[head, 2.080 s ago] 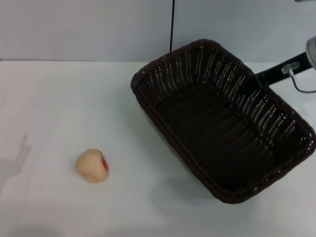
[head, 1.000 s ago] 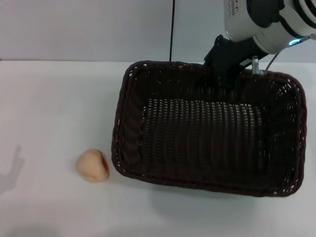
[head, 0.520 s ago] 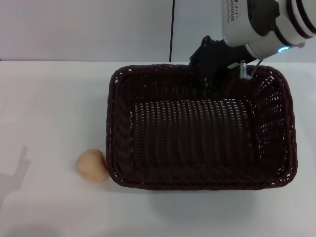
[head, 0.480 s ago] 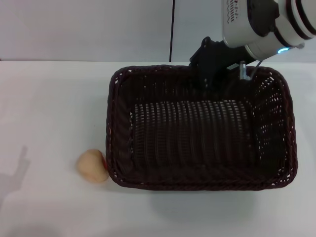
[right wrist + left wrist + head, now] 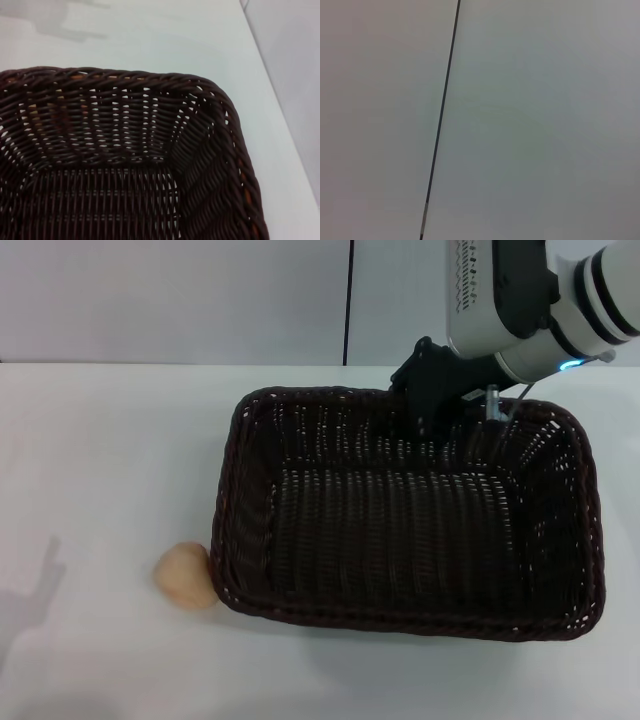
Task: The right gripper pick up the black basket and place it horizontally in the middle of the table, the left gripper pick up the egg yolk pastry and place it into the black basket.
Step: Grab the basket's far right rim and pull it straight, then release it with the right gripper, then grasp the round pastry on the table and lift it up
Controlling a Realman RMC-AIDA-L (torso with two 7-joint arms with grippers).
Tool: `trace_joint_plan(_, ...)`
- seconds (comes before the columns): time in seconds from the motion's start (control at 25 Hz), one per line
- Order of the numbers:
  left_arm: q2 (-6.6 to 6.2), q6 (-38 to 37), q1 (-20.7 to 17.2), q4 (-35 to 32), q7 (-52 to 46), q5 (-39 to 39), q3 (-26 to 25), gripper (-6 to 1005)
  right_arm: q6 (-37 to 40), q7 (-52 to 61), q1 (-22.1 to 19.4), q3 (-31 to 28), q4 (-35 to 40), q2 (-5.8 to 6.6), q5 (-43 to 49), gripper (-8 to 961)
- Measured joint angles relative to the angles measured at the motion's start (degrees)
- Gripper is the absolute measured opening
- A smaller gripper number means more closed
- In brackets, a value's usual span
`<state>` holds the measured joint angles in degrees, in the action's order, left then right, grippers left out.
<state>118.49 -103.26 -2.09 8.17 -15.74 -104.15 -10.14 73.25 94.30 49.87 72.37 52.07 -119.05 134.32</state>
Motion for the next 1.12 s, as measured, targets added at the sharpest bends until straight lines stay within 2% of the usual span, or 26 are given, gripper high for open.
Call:
trace_joint_plan(0.28,-0.04,-0.1,-0.1,0.0,0.0,0.0,1.0,808,-1.8,-0.4,-2.2,2.7,3.6,-0.14,-0.3,261)
trace_joint_plan(0.56,-0.30,-0.6,0.2,-1.5,-2.5,0.0,2.9,808,-1.5,-0.4,-4.0,2.9,6.3,-0.12,-2.1,506)
trace_joint_plan(0.64,-0.34,-1.1,0.3,-2.3,-3.6,0.0,3.6,808,-1.3,-0.3,-6.8,2.9,10.6,-0.12,-4.7,573)
trace_joint_plan(0.72,-0.46,-3.1,1.1,-8.1,-9.7,-0.1,7.0,808,-1.2,-0.4,-11.2,2.6,15.8,-0.02,-10.6,640)
trace_joint_plan(0.88,-0.54,-3.9,3.3,-21.3,-24.2,-0.1,16.4,807,-0.9,-2.9,-21.4,1.5,24.4,0.16,-25.1,638)
trace_joint_plan(1.0,-0.53,-2.5,4.3,-26.3,-28.2,-0.1,22.3,807,-1.1,-7.9,-29.4,0.5,26.1,0.03,-38.9,637)
trace_joint_plan(1.12,-0.54,-0.8,5.3,-29.6,-30.1,-0.5,28.1,807,0.1,-15.4,-36.4,0.0,22.5,0.00,-55.2,637)
